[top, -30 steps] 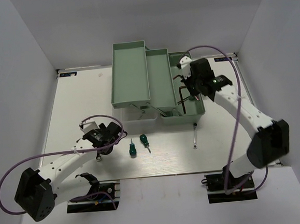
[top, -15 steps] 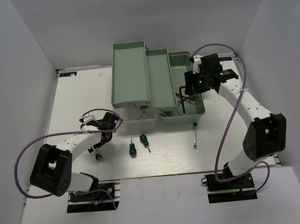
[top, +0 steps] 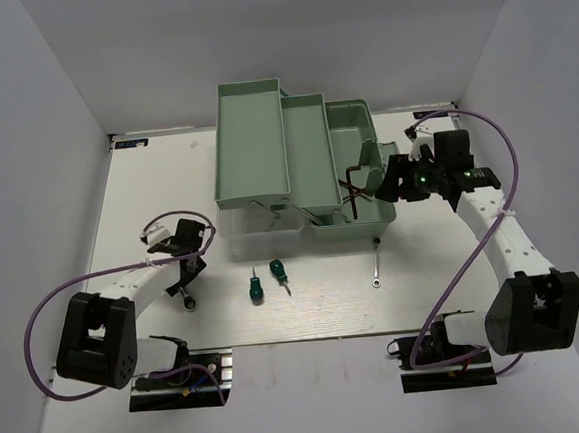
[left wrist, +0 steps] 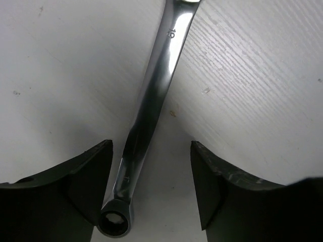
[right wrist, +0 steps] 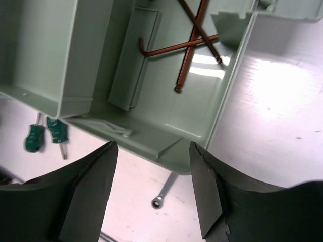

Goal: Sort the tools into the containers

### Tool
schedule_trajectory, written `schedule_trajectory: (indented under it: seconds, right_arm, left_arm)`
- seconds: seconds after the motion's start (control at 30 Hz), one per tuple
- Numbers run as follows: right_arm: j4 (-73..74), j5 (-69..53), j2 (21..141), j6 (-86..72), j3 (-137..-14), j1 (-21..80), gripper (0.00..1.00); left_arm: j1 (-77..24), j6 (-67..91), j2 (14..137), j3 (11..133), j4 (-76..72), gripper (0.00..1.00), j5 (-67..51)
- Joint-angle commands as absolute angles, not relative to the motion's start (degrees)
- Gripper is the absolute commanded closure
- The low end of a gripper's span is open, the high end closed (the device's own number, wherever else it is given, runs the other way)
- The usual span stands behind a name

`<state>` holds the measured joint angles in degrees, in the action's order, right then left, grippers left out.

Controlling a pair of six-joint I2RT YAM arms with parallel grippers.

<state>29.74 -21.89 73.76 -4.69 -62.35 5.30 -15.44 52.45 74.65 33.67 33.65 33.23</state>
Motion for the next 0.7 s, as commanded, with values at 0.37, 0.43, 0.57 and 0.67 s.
schedule_trajectory:
  seconds: [0.37, 0.43, 0.57, 0.67]
  right_arm:
    - [26.19, -38.14, 63.99, -9.4, -56.96, -3.95, 0.33]
    - [25.84, -39.64, 63.72, -9.93, -56.6, -4.92, 0.33]
    - [25.22, -41.83, 63.54, -10.9, -56.16, -6.76, 0.33]
    - [25.49, -44.38, 63.28, -9.93, -55.99, -7.64, 0.11]
  left_arm:
    - [-8.53, 50.54, 75.94, 28.31, 25.75, 0.61, 19.08]
    - [-8.53, 50.54, 75.94, 28.3, 25.14, 0.69, 18.37]
    - [-8.0, 50.01, 74.63, 28.3, 25.14, 0.94, 16.88]
    - [-8.0, 49.4, 72.35, 27.69, 25.83, 1.0, 16.17]
